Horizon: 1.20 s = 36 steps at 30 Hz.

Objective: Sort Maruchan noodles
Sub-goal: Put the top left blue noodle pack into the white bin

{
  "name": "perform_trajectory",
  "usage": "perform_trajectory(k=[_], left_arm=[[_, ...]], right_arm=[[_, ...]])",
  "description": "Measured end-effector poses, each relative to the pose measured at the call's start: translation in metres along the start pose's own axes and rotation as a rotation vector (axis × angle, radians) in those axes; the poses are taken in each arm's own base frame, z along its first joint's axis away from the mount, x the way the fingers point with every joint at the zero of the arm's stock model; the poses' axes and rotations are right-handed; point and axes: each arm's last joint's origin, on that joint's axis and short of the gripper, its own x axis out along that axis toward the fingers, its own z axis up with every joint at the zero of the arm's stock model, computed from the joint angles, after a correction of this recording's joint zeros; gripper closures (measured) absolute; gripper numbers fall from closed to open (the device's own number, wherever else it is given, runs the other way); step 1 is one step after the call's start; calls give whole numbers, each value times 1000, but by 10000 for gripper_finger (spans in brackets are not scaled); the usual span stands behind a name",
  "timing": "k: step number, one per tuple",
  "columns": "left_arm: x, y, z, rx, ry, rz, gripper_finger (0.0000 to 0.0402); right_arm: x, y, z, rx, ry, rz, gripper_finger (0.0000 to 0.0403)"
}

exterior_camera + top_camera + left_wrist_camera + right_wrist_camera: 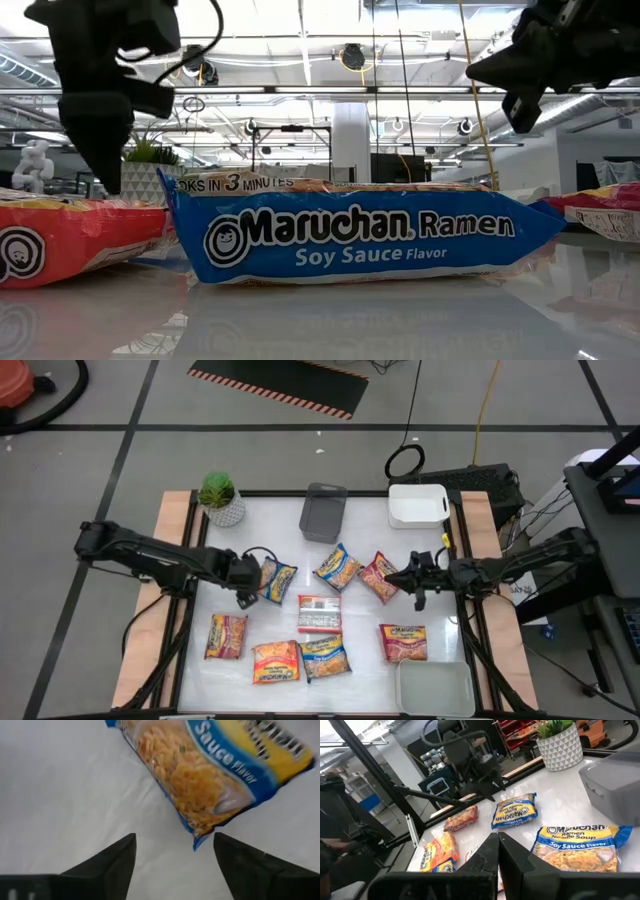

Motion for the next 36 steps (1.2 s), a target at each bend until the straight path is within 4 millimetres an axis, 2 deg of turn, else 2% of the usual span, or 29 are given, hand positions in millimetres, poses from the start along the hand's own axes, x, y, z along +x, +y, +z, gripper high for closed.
perform_trajectory(k=[12, 23, 29, 32, 36], left_arm=[[24, -7, 2, 26, 98, 66, 114], [36, -25, 13, 154, 64, -109, 114], [49, -24, 15, 139, 119, -99, 115], [52, -23, 17, 142, 134, -102, 124], [54, -24, 19, 193, 119, -118, 165]], right_arm=[[2, 1, 0, -29, -3, 2, 403], [2, 2, 2, -36, -15, 9, 403], [2, 2, 2, -43, -23, 13, 403], [2, 2, 3, -51, -29, 16, 403], [2, 2, 3, -57, -31, 17, 403]])
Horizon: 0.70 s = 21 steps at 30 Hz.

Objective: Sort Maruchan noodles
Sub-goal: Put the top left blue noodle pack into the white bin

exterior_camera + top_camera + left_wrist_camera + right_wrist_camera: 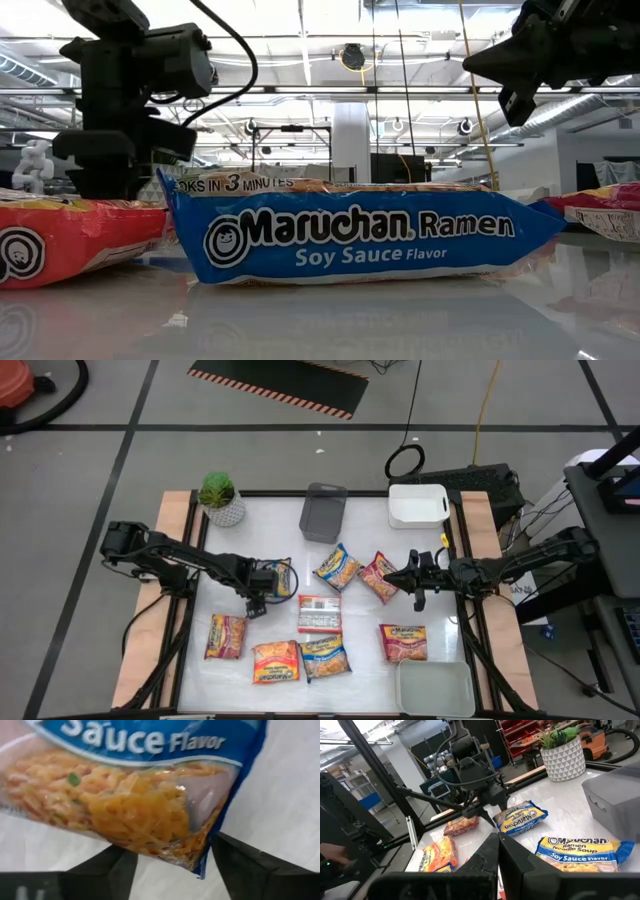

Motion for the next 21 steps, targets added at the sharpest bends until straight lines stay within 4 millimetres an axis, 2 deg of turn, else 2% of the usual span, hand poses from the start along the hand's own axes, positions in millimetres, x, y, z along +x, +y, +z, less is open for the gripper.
perform_trajectory(k=[10, 21], left_arm=[[0, 0, 2, 68, -13, -3, 312], [0, 1, 2, 172, -37, 30, 358]], right_arm=[[0, 0, 0, -3, -4, 2, 403], [0, 0, 0, -15, -3, 2, 403]])
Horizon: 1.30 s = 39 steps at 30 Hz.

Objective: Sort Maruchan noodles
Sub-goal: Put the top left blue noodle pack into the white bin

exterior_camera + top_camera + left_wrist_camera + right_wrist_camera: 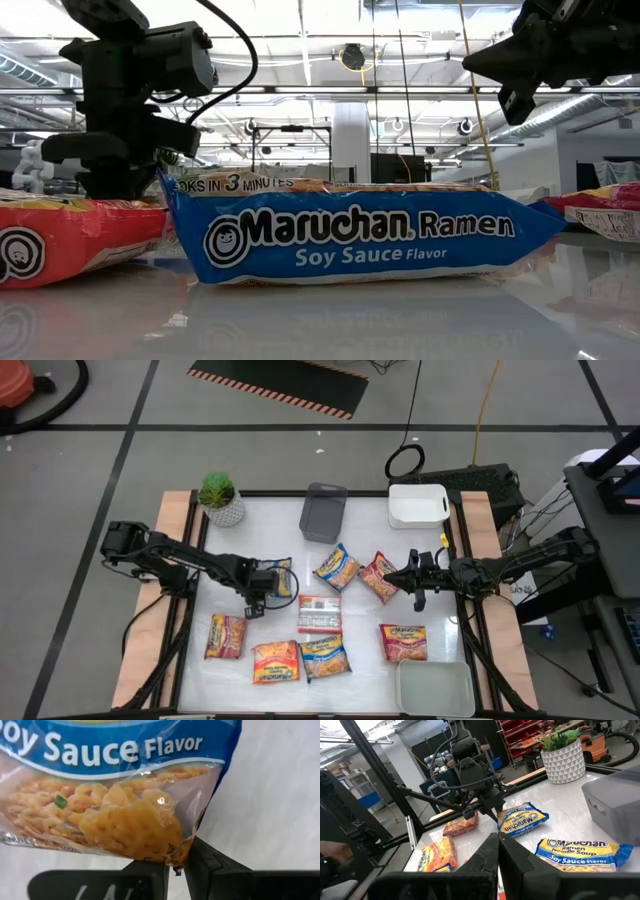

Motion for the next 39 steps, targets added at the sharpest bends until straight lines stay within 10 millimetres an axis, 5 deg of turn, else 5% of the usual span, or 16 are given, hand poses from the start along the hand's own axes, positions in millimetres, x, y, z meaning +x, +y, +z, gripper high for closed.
perform_trajectory(k=[12, 21, 29, 39], left_arm=[[-6, -1, 2, 191, -91, 188, 362], [-34, -8, 2, 246, -204, 155, 362], [-77, -16, 0, 205, -430, 126, 362], [-111, -30, -12, 225, -628, 34, 362]], right_arm=[[0, 0, 0, -14, -4, 1, 403], [0, 10, 15, -8, -108, 67, 403], [23, 68, 51, -162, 35, -2, 403], [91, 156, 60, -652, 110, 36, 403]])
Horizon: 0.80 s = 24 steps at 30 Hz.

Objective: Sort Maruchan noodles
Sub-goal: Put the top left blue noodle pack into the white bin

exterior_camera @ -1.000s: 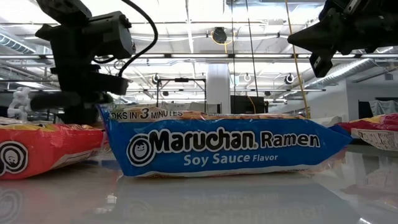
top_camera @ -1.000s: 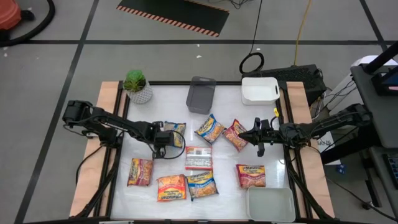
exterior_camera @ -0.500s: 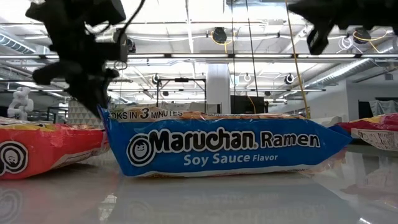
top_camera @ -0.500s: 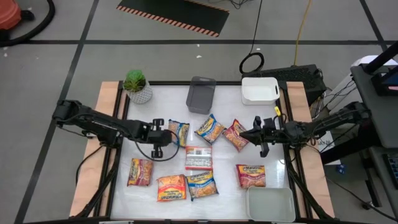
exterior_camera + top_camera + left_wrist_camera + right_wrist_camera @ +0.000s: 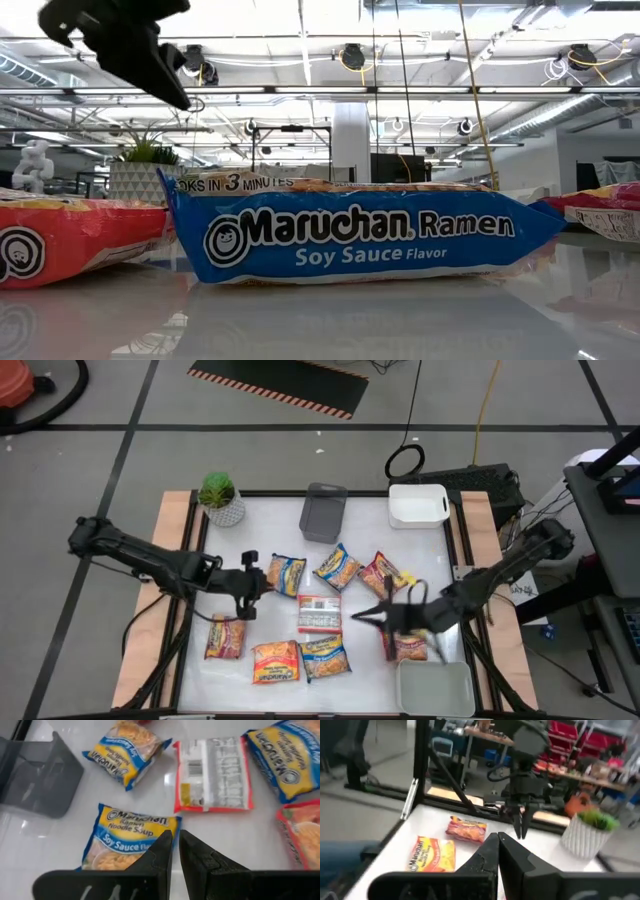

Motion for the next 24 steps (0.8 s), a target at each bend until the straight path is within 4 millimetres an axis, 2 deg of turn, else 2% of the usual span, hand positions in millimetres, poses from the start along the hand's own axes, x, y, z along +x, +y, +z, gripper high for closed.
perform_trajectory(k=[4, 9, 13, 19, 24], left_arm=[[-7, -3, 2, 8, -43, 5, 362], [-12, -5, 4, 27, -85, 19, 362], [-12, -5, 0, 6, -44, -7, 362], [-10, -1, -10, -207, 65, 15, 359], [-8, 1, -17, -389, 156, 13, 309]], right_arm=[[26, 14, 9, -137, 84, -81, 400], [51, 28, -4, -253, 181, -172, 364], [59, 33, -13, -294, 205, -190, 320], [60, 33, -12, -249, 193, -193, 270], [59, 35, -11, -239, 175, -188, 255]])
